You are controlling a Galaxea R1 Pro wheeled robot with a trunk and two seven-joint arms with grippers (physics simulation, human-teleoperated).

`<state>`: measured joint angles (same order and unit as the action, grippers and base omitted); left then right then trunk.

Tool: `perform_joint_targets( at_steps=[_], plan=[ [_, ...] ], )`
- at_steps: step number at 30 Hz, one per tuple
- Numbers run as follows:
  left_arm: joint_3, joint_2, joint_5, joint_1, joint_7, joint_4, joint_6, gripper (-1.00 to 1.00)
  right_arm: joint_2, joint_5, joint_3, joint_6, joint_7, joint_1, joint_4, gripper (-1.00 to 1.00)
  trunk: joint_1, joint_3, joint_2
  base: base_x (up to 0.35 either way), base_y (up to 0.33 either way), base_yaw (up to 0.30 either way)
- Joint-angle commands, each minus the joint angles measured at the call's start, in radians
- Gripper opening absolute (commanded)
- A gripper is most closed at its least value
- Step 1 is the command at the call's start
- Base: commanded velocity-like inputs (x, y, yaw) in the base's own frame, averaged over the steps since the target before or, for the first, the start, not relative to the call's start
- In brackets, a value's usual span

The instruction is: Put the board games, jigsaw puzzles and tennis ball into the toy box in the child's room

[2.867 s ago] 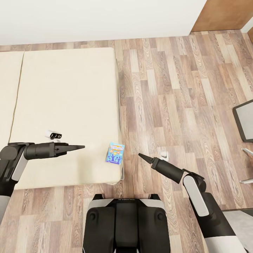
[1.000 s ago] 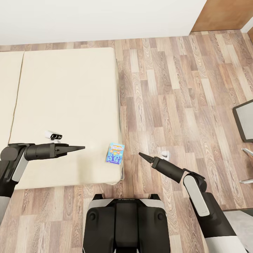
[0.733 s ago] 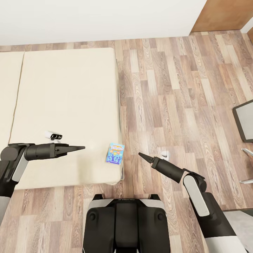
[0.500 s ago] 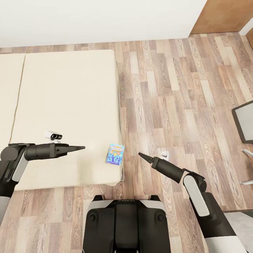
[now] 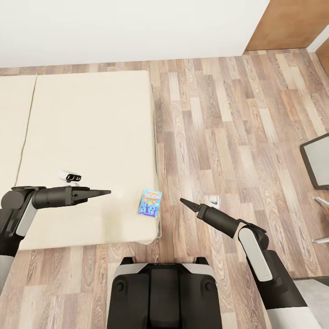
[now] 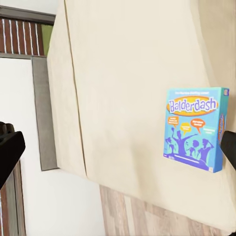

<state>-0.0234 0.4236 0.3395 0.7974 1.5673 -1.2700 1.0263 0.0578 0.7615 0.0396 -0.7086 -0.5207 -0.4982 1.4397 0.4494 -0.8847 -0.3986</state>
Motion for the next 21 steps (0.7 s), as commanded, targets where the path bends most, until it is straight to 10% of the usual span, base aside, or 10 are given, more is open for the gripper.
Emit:
perform_joint_targets(
  at_steps=[1,21],
  plan=[
    [0.0,0.0,0.0,0.0,0.004,0.0,0.011,1.0,0.001,0.004,0.0,-0.005,0.001,0.0,0.0,1.0,0.001,0.001,-0.001,0.0,0.0,0.0],
    [-0.001,-0.005,0.0,-0.001,0.004,0.005,0.011,1.0,0.001,0.004,0.0,-0.005,0.001,0.0,0.001,1.0,0.001,0.034,-0.001,0.0,0.0,0.0]
  ],
)
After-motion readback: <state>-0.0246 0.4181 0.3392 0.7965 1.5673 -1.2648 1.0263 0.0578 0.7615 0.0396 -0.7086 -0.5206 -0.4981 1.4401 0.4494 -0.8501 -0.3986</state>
